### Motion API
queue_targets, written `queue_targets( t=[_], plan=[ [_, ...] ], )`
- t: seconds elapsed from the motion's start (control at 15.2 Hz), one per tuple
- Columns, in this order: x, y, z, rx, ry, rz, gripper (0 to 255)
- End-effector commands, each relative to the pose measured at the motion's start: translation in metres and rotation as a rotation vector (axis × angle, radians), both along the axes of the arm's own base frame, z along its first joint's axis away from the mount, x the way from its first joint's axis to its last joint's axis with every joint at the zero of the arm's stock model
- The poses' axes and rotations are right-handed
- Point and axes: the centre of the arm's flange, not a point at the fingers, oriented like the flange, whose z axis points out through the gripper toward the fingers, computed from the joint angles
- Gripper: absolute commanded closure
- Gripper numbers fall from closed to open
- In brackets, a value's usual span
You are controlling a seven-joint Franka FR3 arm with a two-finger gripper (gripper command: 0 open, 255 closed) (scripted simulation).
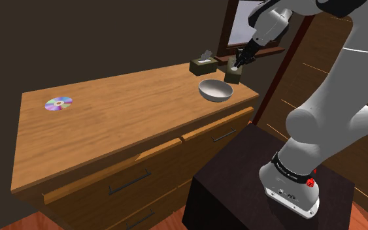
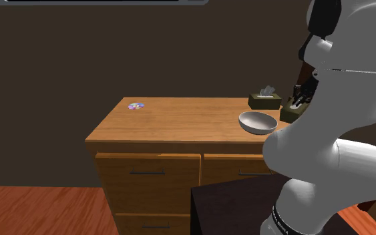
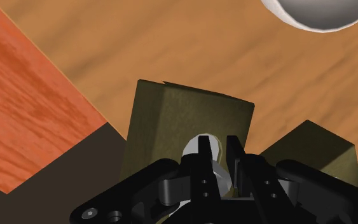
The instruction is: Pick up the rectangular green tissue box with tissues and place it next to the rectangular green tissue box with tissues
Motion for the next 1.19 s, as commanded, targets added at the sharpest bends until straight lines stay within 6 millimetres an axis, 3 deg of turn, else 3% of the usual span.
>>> queue_targets(
  t=[0.0,0.33,0.59,1.12],
  plan=[
    [0.0,0.001,-0.002,0.002,0.003,0.002,0],
    [0.0,0.001,-0.002,0.002,0.003,0.002,0],
    [-0.018,-0.007,0.044,0.002,0.003,0.002,0],
    [-0.018,-0.007,0.044,0.002,0.003,0.002,0]
  ],
)
